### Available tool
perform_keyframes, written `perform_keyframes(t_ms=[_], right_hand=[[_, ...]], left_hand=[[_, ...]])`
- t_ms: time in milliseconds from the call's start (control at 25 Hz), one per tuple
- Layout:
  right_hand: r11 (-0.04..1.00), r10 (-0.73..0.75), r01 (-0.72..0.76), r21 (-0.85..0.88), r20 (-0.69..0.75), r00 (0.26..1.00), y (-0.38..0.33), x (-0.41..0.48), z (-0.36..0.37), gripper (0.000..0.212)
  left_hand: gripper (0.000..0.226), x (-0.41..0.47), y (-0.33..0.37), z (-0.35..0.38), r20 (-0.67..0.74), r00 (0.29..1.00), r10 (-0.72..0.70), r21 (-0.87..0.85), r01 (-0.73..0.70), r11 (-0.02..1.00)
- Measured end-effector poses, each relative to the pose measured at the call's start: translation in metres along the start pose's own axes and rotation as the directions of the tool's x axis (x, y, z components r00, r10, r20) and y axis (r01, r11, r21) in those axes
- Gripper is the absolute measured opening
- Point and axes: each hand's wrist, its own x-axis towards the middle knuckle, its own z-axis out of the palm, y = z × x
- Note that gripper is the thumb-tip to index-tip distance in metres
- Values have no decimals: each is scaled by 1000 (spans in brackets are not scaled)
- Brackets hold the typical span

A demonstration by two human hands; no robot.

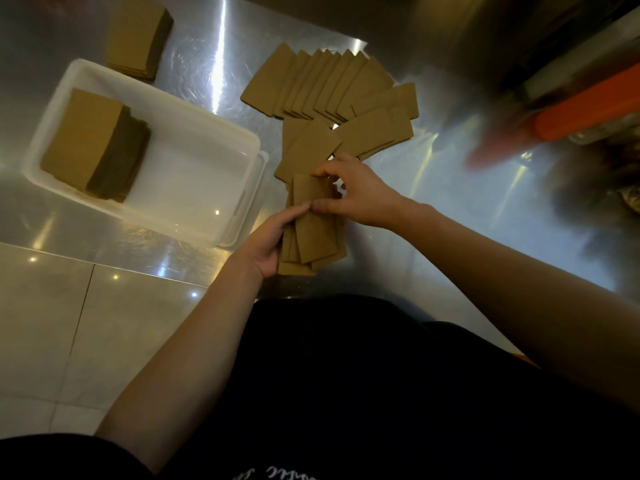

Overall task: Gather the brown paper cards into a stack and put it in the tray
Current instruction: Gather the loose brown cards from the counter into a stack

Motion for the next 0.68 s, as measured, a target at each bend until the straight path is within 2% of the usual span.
perform_keyframes(t_ms=[80,160,240,360,520,680], right_hand=[[998,-21,24,-58,38,999,1,3,-1,53],[994,-46,52,-99,64,997,0,7,-4,50],[996,-42,42,-74,2,999,-2,12,-11,46],[993,35,-52,-105,-157,987,2,29,-19,43],[939,179,-236,-251,-229,957,11,62,-17,55],[870,222,-300,-392,-232,947,6,75,-6,67]], left_hand=[[44,2,-3,-4,66,998,-3,-18,4,1000],[45,4,-4,-5,44,999,-11,-29,13,999],[45,4,-3,-4,7,1000,-15,-71,16,997],[45,1,0,-8,-10,1000,-10,-148,8,989],[56,-2,3,-15,-11,1000,1,-260,-4,966],[32,-6,2,-15,-45,995,94,-282,-102,954]])
